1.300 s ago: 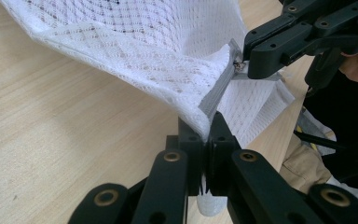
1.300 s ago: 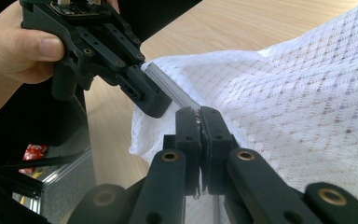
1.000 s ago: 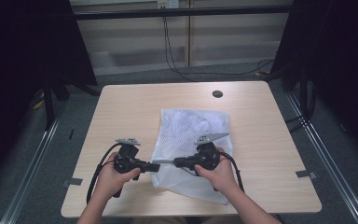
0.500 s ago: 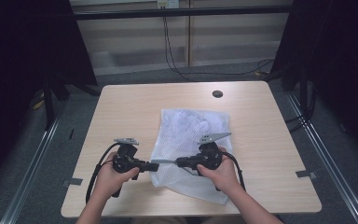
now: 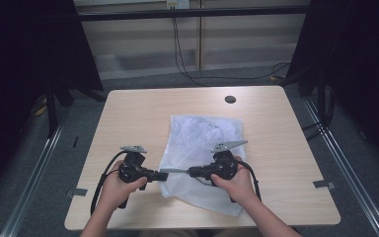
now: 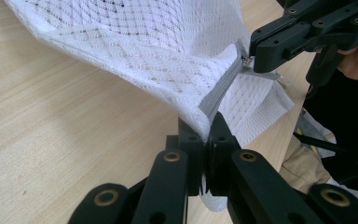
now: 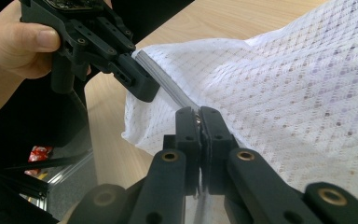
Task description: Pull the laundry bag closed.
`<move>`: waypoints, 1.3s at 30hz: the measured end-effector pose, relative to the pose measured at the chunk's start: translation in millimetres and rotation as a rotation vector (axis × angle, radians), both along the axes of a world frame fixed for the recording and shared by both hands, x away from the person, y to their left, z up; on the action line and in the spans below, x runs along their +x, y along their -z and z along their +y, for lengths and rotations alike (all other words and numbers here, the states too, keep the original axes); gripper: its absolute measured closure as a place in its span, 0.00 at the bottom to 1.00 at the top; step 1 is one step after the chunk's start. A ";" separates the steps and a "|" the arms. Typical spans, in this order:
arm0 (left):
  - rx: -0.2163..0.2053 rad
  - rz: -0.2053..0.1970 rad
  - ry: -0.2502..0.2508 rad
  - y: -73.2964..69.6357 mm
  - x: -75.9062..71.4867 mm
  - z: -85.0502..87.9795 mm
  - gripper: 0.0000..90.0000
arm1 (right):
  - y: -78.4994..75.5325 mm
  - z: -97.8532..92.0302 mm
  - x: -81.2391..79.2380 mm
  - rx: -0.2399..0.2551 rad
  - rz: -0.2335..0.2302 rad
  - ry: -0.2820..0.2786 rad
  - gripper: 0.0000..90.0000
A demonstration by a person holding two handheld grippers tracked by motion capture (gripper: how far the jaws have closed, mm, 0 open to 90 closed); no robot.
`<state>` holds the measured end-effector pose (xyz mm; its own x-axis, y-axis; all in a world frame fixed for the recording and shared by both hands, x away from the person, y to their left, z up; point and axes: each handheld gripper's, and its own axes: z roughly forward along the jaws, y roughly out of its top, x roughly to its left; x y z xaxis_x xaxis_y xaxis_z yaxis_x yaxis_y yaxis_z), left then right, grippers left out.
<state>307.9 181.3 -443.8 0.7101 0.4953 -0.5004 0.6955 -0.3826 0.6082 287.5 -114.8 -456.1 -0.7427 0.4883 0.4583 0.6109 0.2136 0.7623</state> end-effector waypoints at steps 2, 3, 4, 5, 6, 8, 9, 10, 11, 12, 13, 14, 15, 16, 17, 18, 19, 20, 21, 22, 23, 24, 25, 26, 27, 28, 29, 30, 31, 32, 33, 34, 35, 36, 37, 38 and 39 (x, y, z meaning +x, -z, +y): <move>0.004 -0.006 0.001 -1.4 -0.5 -0.3 0.97 | -0.4 -0.2 -0.1 0.004 0.001 0.001 0.97; -0.004 -0.003 -0.003 -1.8 -1.0 -0.8 0.97 | -0.6 -0.5 -0.1 0.005 -0.003 -0.002 0.97; 0.004 -0.006 -0.002 -2.4 -1.1 -0.9 0.97 | -0.8 -0.4 -0.3 0.006 -0.004 0.000 0.97; 0.008 -0.009 0.004 -2.6 -0.8 -0.6 0.97 | -0.9 -0.5 -0.2 0.006 -0.004 0.000 0.97; 0.007 -0.009 0.002 -2.7 -1.0 -0.9 0.97 | -0.9 -0.7 -0.2 0.007 -0.003 0.001 0.97; 0.005 -0.007 0.001 -2.8 -1.1 -1.2 0.97 | -1.0 -1.0 -0.2 0.006 -0.002 0.002 0.97; 0.003 -0.007 0.004 -3.0 -0.9 -1.0 0.97 | -1.1 -1.1 -0.2 0.007 -0.001 0.002 0.97; 0.001 -0.005 0.001 -3.1 -1.2 -1.3 0.97 | -1.2 -1.1 -0.3 0.006 -0.001 0.004 0.97; 0.003 -0.006 0.003 -3.3 -1.3 -1.3 0.97 | -1.2 -1.2 -0.4 0.006 -0.002 0.004 0.97; 0.005 -0.007 0.002 -3.5 -1.5 -1.5 0.97 | -1.2 -1.4 -0.5 0.006 -0.001 0.003 0.97; 0.010 -0.009 0.004 -3.8 -1.2 -1.0 0.97 | -0.9 -1.9 -0.3 0.010 -0.001 0.000 0.97; 0.002 -0.004 -0.006 -4.2 -1.6 -0.6 0.97 | -0.7 -2.3 -0.3 0.010 0.000 0.003 0.97; 0.004 -0.002 -0.005 -4.6 -1.7 0.1 0.97 | -0.2 -4.1 -0.3 0.011 0.004 0.003 0.97; 0.006 -0.004 -0.002 -4.9 -1.6 0.4 0.97 | 0.2 -5.0 -0.1 0.013 0.005 0.004 0.97; 0.000 -0.004 -0.002 -5.1 -1.9 0.1 0.97 | 0.4 -5.8 0.0 0.019 0.006 0.007 0.97; 0.003 -0.007 -0.002 -5.5 -1.9 -0.1 0.97 | 0.2 -6.3 0.2 0.025 0.007 0.008 0.97; 0.003 -0.005 0.000 -6.0 -2.0 -0.1 0.97 | -0.1 -6.2 0.1 0.023 0.003 0.009 0.97; 0.011 -0.010 0.002 -6.4 -1.8 0.0 0.97 | 0.0 -6.2 0.0 0.020 0.000 0.008 0.97; 0.008 -0.008 0.003 -6.6 -2.0 -0.2 0.97 | 0.2 -6.4 0.0 0.020 0.000 0.006 0.97; 0.009 -0.009 0.002 -6.7 -2.2 -0.4 0.97 | 0.1 -6.8 -0.2 0.019 0.004 0.008 0.97; 0.007 -0.008 0.002 -6.6 -2.2 -0.7 0.97 | 0.4 -7.5 -0.1 0.023 0.005 0.006 0.97; -0.001 -0.003 -0.001 -6.4 -2.7 -1.7 0.97 | 0.7 -8.1 0.1 0.028 0.006 0.004 0.97; 0.000 -0.002 0.000 -6.4 -2.8 -2.1 0.97 | 1.2 -8.3 0.4 0.026 0.005 0.006 0.97; 0.005 -0.006 -0.001 -6.5 -2.8 -2.2 0.97 | 1.3 -8.3 0.4 0.024 0.008 0.005 0.97; 0.004 -0.005 -0.001 -6.5 -2.8 -1.9 0.97 | 1.6 -8.3 0.4 0.024 0.007 0.003 0.97; 0.008 -0.008 0.006 -6.6 -2.6 -1.5 0.97 | 1.8 -8.5 0.3 0.026 0.006 0.001 0.97; 0.012 -0.011 0.010 -6.7 -2.6 -1.4 0.97 | 2.0 -8.7 0.2 0.025 0.005 -0.002 0.97; 0.012 -0.011 0.010 -6.5 -2.7 -1.6 0.97 | 1.9 -8.8 0.0 0.024 0.005 -0.002 0.97; 0.014 -0.012 0.007 -6.6 -2.6 -1.5 0.97 | 1.9 -9.0 0.0 0.025 0.005 -0.002 0.97; 0.017 -0.012 0.004 -6.7 -2.5 -0.9 0.97 | 1.9 -9.4 -0.2 0.020 0.003 0.000 0.97; 0.019 -0.013 0.002 -6.7 -2.4 -0.2 0.97 | 2.0 -10.2 -0.3 0.019 0.004 0.003 0.97; 0.015 -0.012 -0.004 -6.8 -2.7 0.1 0.97 | 2.5 -11.7 -0.2 0.017 0.004 0.003 0.97; 0.013 -0.012 -0.003 -6.6 -2.6 0.3 0.97 | 2.8 -13.3 -0.2 0.022 0.007 0.007 0.97; 0.019 -0.013 -0.003 -6.7 -2.7 0.0 0.97 | 2.9 -14.7 -0.1 0.022 0.006 0.008 0.97; 0.016 -0.013 0.003 -6.7 -2.5 -0.3 0.97 | 2.6 -15.3 -0.3 0.026 0.009 0.009 0.97; 0.016 -0.012 0.002 -6.9 -2.6 -0.8 0.97 | 2.3 -15.5 -0.4 0.023 0.007 0.011 0.97; 0.014 -0.011 0.000 -7.0 -2.7 -0.9 0.97 | 2.2 -15.7 -0.5 0.022 0.005 0.010 0.97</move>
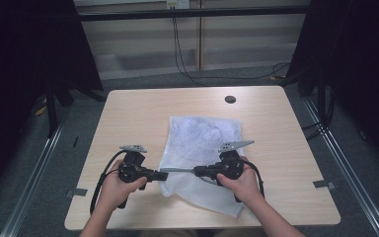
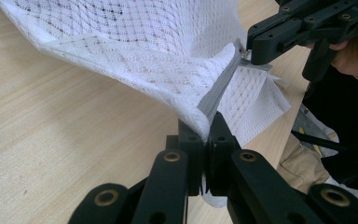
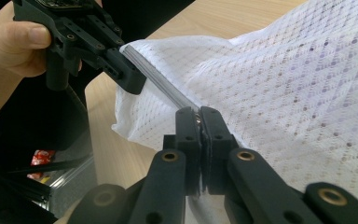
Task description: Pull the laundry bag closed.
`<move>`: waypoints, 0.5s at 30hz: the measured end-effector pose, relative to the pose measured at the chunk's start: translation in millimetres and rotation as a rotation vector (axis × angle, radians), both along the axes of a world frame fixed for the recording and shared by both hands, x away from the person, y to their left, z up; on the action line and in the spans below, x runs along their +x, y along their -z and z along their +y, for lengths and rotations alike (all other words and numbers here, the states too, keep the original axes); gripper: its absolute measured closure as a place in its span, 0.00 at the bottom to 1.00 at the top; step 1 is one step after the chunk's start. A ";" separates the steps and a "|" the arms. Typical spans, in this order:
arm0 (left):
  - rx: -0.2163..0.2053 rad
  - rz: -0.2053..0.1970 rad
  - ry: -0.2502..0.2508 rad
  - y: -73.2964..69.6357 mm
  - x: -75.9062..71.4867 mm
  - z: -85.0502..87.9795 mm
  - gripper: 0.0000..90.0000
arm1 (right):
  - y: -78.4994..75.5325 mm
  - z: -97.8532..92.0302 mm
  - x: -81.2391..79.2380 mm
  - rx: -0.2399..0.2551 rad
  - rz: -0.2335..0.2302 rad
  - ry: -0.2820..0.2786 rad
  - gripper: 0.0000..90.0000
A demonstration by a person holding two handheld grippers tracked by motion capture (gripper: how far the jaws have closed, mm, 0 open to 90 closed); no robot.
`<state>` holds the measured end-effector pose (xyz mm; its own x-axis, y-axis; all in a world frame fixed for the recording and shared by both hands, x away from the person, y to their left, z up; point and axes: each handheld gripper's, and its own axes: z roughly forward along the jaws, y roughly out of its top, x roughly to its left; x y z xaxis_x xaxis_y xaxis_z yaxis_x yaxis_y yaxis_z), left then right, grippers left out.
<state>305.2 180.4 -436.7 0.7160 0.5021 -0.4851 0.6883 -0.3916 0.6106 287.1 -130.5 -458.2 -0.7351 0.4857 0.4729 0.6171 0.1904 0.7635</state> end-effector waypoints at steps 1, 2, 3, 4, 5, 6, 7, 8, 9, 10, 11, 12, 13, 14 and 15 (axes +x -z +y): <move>0.001 0.000 0.003 0.0 0.0 0.1 0.97 | 0.0 -0.2 -0.1 0.001 0.001 -0.001 0.97; 0.005 -0.002 0.010 0.1 0.1 0.1 0.97 | 0.1 -0.4 -0.2 0.001 0.001 -0.002 0.97; 0.000 0.002 0.006 0.1 -0.3 -0.4 0.97 | 0.1 -0.5 -0.4 -0.003 -0.002 -0.006 0.97; 0.005 0.000 0.011 0.0 0.1 -0.1 0.97 | -0.1 -0.6 -0.6 -0.004 0.000 -0.007 0.97; 0.009 -0.002 0.004 -0.2 0.0 0.3 0.97 | -0.1 -1.0 -0.8 -0.005 0.001 -0.006 0.97; 0.007 -0.002 0.003 -0.2 0.1 0.6 0.97 | 0.2 -2.1 -0.6 -0.006 -0.003 -0.005 0.97; 0.006 -0.002 0.001 -0.2 0.1 1.1 0.97 | 0.5 -3.2 -0.5 -0.006 0.001 -0.006 0.97; 0.004 -0.002 0.000 0.1 0.1 1.2 0.97 | 0.7 -4.6 -0.4 -0.001 0.004 -0.001 0.97; 0.007 -0.001 0.003 0.3 0.1 1.1 0.97 | 0.9 -5.8 -0.3 -0.001 0.003 0.002 0.97; 0.006 0.000 0.004 0.3 0.2 0.8 0.97 | 0.7 -6.4 -0.4 0.000 0.003 0.003 0.97; 0.008 -0.002 0.005 0.1 0.2 0.6 0.97 | 0.6 -6.7 -0.5 -0.001 0.002 0.003 0.97; 0.009 -0.002 0.005 0.0 0.3 0.7 0.97 | 0.7 -6.7 -0.7 -0.003 0.003 0.002 0.97; 0.005 -0.001 0.003 -0.1 0.2 0.7 0.97 | 0.9 -6.6 -0.7 -0.004 0.001 0.000 0.97; 0.003 -0.001 0.002 -0.1 0.1 0.7 0.97 | 0.9 -6.9 -0.8 -0.003 0.001 -0.001 0.97; 0.002 -0.002 0.003 -0.1 0.1 0.7 0.97 | 0.8 -7.1 -0.9 -0.001 0.002 -0.001 0.97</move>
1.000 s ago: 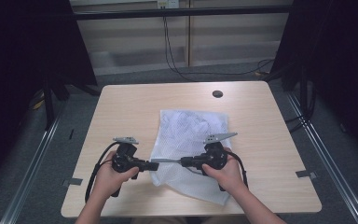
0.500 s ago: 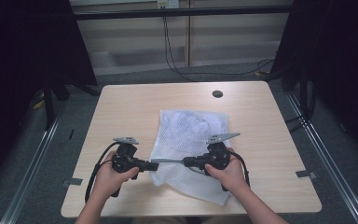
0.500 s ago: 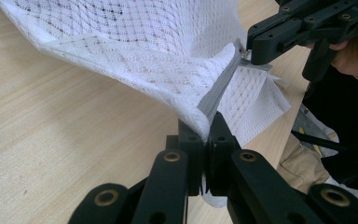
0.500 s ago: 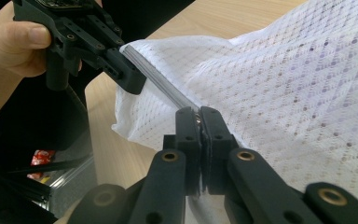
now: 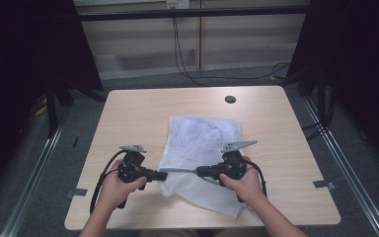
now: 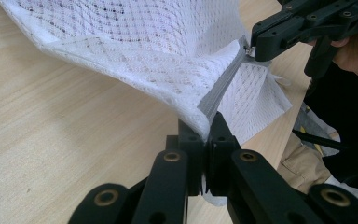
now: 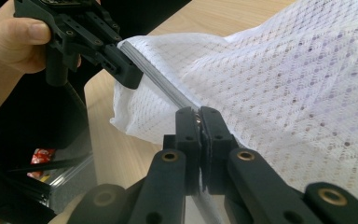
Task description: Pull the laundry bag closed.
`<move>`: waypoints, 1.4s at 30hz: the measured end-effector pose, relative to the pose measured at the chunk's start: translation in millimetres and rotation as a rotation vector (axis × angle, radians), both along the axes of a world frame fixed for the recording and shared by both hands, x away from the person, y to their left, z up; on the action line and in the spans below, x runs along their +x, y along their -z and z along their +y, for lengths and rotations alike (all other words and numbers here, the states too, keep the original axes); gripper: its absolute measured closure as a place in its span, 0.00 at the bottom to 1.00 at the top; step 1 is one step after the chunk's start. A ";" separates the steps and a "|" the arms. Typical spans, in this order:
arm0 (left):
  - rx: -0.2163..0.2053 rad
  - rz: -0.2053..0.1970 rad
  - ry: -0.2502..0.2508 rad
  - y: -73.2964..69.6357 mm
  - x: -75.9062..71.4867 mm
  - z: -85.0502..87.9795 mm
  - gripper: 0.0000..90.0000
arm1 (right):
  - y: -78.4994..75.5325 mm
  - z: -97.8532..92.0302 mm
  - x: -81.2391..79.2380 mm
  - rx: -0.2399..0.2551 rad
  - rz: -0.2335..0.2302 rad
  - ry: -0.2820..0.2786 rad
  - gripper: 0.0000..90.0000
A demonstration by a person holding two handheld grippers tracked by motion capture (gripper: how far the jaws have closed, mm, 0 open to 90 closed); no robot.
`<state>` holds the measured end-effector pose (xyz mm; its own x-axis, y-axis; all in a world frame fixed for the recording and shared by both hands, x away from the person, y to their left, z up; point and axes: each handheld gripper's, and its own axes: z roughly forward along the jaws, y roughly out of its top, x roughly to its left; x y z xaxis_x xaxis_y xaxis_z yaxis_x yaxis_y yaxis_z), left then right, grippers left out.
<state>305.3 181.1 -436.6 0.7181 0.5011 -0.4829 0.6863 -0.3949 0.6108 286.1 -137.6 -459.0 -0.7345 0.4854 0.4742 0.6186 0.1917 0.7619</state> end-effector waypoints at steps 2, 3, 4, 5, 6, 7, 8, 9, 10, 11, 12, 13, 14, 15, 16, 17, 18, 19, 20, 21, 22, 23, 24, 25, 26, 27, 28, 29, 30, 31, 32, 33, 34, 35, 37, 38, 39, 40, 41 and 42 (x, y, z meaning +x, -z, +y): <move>0.005 -0.002 0.004 0.0 0.3 0.0 0.97 | -0.4 -0.5 -0.2 -0.001 -0.001 0.000 0.97; 0.006 -0.003 0.002 0.1 0.2 0.0 0.97 | -0.5 -0.8 -0.2 -0.001 -0.001 -0.001 0.97; 0.004 -0.002 -0.001 0.2 0.2 0.4 0.97 | -0.8 -1.3 -0.3 -0.006 0.000 0.004 0.97; 0.001 -0.001 0.000 0.3 0.6 1.1 0.97 | -0.5 -2.5 -0.1 -0.007 0.000 0.002 0.97; -0.004 -0.001 -0.006 0.5 0.5 1.5 0.97 | -0.2 -3.3 0.1 -0.007 -0.001 0.004 0.97; -0.006 0.000 -0.006 0.6 0.6 1.6 0.97 | -0.2 -4.7 0.2 -0.002 0.000 0.005 0.97; -0.006 0.000 -0.010 0.6 0.4 1.2 0.97 | -0.2 -5.1 0.1 0.001 0.002 0.004 0.97; -0.005 -0.001 -0.010 0.5 0.5 1.0 0.97 | -0.5 -5.1 -0.1 0.000 0.000 0.004 0.97; -0.004 0.000 -0.009 0.5 0.5 0.9 0.97 | -0.7 -4.8 -0.3 -0.003 0.000 0.006 0.97; -0.005 0.000 -0.008 0.5 0.5 0.9 0.97 | -0.7 -4.7 -0.4 -0.004 0.000 0.005 0.97; -0.004 0.001 -0.002 0.5 0.6 1.2 0.97 | -0.6 -5.1 -0.4 -0.004 0.001 0.005 0.97; -0.006 0.002 -0.005 0.5 0.4 1.0 0.97 | -0.5 -5.4 -0.3 -0.004 0.000 0.004 0.97; -0.006 0.001 -0.008 0.5 0.3 0.9 0.97 | -0.4 -5.7 -0.1 -0.006 -0.001 0.003 0.97; -0.008 0.002 -0.006 0.5 0.4 0.9 0.97 | -0.4 -6.1 -0.1 -0.004 0.000 0.004 0.97; -0.003 -0.001 -0.002 0.5 0.6 1.1 0.97 | -0.5 -6.4 -0.2 -0.002 -0.001 0.005 0.97; -0.008 0.001 -0.005 0.5 0.5 0.9 0.97 | -0.6 -6.5 -0.2 -0.006 -0.005 0.003 0.97; -0.011 0.004 -0.002 0.5 0.5 0.9 0.97 | -0.7 -6.7 -0.3 -0.002 -0.003 0.004 0.97; -0.015 0.005 -0.003 0.3 0.3 0.8 0.97 | -0.8 -6.9 -0.2 -0.002 -0.005 0.004 0.97; -0.013 0.004 0.001 0.2 0.5 1.1 0.97 | -0.9 -7.1 -0.3 0.001 -0.004 0.005 0.97; -0.010 0.000 -0.001 0.1 0.2 0.7 0.97 | -0.8 -7.3 -0.2 0.002 -0.003 0.005 0.97; -0.012 0.004 -0.002 0.1 0.1 0.7 0.97 | -0.7 -7.4 -0.2 0.002 -0.003 0.002 0.97; -0.011 0.004 -0.003 0.2 0.2 0.8 0.97 | -0.6 -7.4 -0.3 0.000 -0.004 0.001 0.97; -0.011 0.003 -0.005 0.2 0.3 0.9 0.97 | -0.5 -7.2 -0.4 0.000 -0.004 0.002 0.97; -0.009 0.001 0.000 0.2 0.8 1.3 0.97 | -0.5 -7.1 -0.5 0.001 -0.003 0.001 0.97; -0.008 0.001 -0.002 0.1 0.7 1.4 0.97 | -0.6 -7.1 -0.5 0.002 -0.003 0.001 0.97; -0.008 0.002 -0.003 0.1 0.6 1.5 0.97 | -0.5 -7.0 -0.4 0.003 -0.003 0.002 0.97; -0.011 0.003 -0.005 0.0 0.6 1.5 0.97 | -0.5 -6.9 -0.4 0.004 -0.002 0.002 0.97; -0.012 0.002 -0.001 0.0 0.8 1.8 0.97 | -0.5 -6.9 -0.4 0.004 -0.003 0.001 0.97; -0.013 0.002 -0.002 -0.1 0.7 1.7 0.97 | -0.5 -7.0 -0.5 0.006 -0.005 0.001 0.97; -0.010 0.000 -0.003 -0.1 0.8 1.8 0.97 | -0.6 -7.3 -0.7 0.009 -0.004 0.002 0.97; -0.008 0.000 -0.005 -0.1 1.0 2.3 0.97 | -0.7 -7.7 -1.0 0.003 -0.004 0.005 0.97; -0.012 0.004 -0.009 -0.2 1.0 3.0 0.97 | -0.5 -8.4 -1.0 0.002 -0.003 0.006 0.97; -0.013 0.004 -0.014 -0.3 1.1 3.9 0.97 | -0.1 -9.9 -0.7 0.001 -0.006 0.006 0.97; -0.016 0.007 -0.015 -0.2 1.1 4.3 0.97 | 0.3 -11.2 -0.6 0.005 -0.005 0.011 0.97; -0.013 0.004 -0.014 -0.2 1.1 4.0 0.97 | -0.2 -12.9 -0.8 0.006 -0.004 0.016 0.97; -0.012 0.005 -0.013 -0.4 1.1 3.8 0.97 | -0.4 -13.1 -1.0 0.004 -0.004 0.016 0.97; -0.014 0.005 -0.014 -0.5 1.1 3.6 0.97 | -0.5 -13.3 -1.0 0.003 -0.004 0.016 0.97; -0.015 0.004 -0.014 -0.4 1.1 3.4 0.97 | -0.4 -13.4 -1.0 0.004 -0.006 0.015 0.97; -0.017 0.008 -0.010 -0.3 0.9 3.1 0.97 | -0.1 -13.5 -0.9 0.005 -0.010 0.013 0.97; -0.014 0.005 -0.010 -0.2 1.0 3.0 0.97 | -0.4 -13.6 -1.3 0.004 -0.005 0.015 0.97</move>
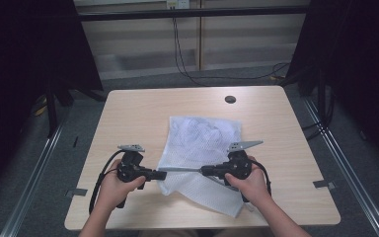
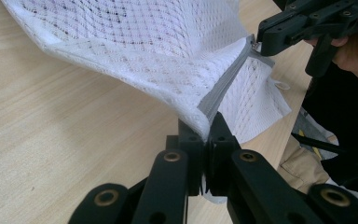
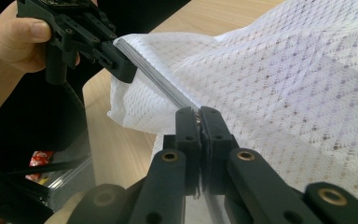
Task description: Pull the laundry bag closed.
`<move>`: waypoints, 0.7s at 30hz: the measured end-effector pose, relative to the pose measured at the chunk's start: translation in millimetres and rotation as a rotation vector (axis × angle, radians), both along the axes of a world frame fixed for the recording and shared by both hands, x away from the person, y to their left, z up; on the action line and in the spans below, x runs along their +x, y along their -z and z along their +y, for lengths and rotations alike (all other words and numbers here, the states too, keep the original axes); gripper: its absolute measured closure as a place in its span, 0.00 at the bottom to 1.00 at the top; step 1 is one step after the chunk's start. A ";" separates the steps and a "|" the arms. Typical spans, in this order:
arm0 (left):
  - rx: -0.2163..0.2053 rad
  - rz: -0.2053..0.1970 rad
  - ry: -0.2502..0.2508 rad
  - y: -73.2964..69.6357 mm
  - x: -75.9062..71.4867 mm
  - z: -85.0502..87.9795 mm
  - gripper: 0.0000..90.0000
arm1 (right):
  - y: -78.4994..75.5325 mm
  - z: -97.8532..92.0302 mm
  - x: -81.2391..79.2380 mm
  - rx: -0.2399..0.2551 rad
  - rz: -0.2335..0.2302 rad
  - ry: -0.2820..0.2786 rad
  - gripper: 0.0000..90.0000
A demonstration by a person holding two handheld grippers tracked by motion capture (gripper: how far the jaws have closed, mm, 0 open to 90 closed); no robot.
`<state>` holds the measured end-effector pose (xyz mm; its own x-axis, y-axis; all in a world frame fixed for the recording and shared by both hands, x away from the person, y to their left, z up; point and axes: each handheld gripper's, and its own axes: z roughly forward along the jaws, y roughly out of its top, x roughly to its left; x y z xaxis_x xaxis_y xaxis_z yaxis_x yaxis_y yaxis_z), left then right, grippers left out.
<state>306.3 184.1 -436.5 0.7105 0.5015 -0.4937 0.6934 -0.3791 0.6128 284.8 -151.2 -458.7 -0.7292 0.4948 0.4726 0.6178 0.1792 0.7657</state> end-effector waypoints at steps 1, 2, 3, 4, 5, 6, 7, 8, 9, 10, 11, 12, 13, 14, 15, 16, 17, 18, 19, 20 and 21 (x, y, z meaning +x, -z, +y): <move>0.006 -0.002 0.000 0.0 0.0 0.2 0.97 | 0.3 -0.2 0.0 0.000 0.001 -0.003 0.97; 0.006 -0.003 -0.001 0.3 0.0 0.1 0.97 | 0.4 -0.6 -0.3 -0.005 0.000 -0.003 0.97; 0.006 -0.002 0.000 0.5 0.0 0.5 0.97 | 0.8 -1.5 -0.6 -0.009 0.001 -0.003 0.97; 0.005 0.000 0.001 0.7 0.0 0.6 0.97 | 1.2 -2.8 -0.7 -0.008 0.003 -0.003 0.97; 0.006 0.000 -0.002 0.9 -0.3 0.2 0.97 | 1.4 -4.1 -0.9 -0.007 0.005 0.000 0.97; 0.009 -0.001 0.004 1.0 0.1 0.2 0.97 | 1.7 -5.3 -1.0 -0.005 0.008 0.000 0.97; 0.013 -0.003 0.004 0.9 0.1 -0.1 0.97 | 1.6 -5.9 -1.1 -0.006 0.008 0.002 0.97; 0.010 -0.001 0.007 1.0 0.2 0.0 0.97 | 1.5 -6.7 -1.1 -0.006 0.007 0.002 0.97; 0.012 -0.003 0.004 0.8 0.1 -0.2 0.97 | 1.6 -7.2 -1.1 -0.004 0.008 0.001 0.97; 0.013 -0.003 0.005 0.8 0.0 -0.2 0.97 | 1.5 -7.3 -1.3 -0.005 0.010 0.001 0.97; 0.013 -0.003 0.004 0.7 0.1 -0.1 0.97 | 1.6 -7.3 -1.4 -0.006 0.006 -0.001 0.97; 0.011 -0.001 0.007 0.8 0.3 0.0 0.97 | 1.5 -7.3 -1.6 -0.007 0.005 -0.004 0.97; 0.012 -0.001 0.007 0.8 0.3 0.0 0.97 | 1.5 -7.3 -1.8 -0.008 0.003 -0.004 0.97; 0.013 -0.002 0.007 0.9 0.4 0.1 0.97 | 1.3 -7.3 -2.0 -0.008 0.003 -0.004 0.97; 0.013 -0.002 0.007 1.0 0.4 0.2 0.97 | 1.3 -7.4 -2.0 -0.004 0.001 -0.007 0.97; 0.017 -0.003 0.007 1.0 0.5 0.6 0.97 | 1.1 -7.4 -2.3 -0.008 0.002 -0.004 0.97; 0.015 -0.001 -0.003 0.9 0.1 0.8 0.97 | 1.1 -7.7 -2.5 -0.011 0.003 -0.004 0.97; 0.016 -0.003 -0.002 1.0 0.5 2.1 0.97 | 1.3 -8.5 -2.6 -0.012 0.003 -0.005 0.97; 0.018 -0.003 -0.005 1.2 0.6 2.5 0.97 | 1.6 -9.4 -2.7 -0.010 0.006 -0.003 0.97; 0.017 0.001 -0.003 1.5 0.8 3.0 0.97 | 1.7 -10.4 -2.8 -0.011 0.007 0.000 0.97; 0.017 0.002 -0.005 1.6 0.8 3.3 0.97 | 1.8 -11.4 -3.0 -0.015 0.007 0.003 0.97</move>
<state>307.1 187.4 -438.1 0.7069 0.5134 -0.4865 0.6966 -0.3859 0.6049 281.8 -162.6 -460.5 -0.7248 0.5035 0.4702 0.6234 0.1887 0.7588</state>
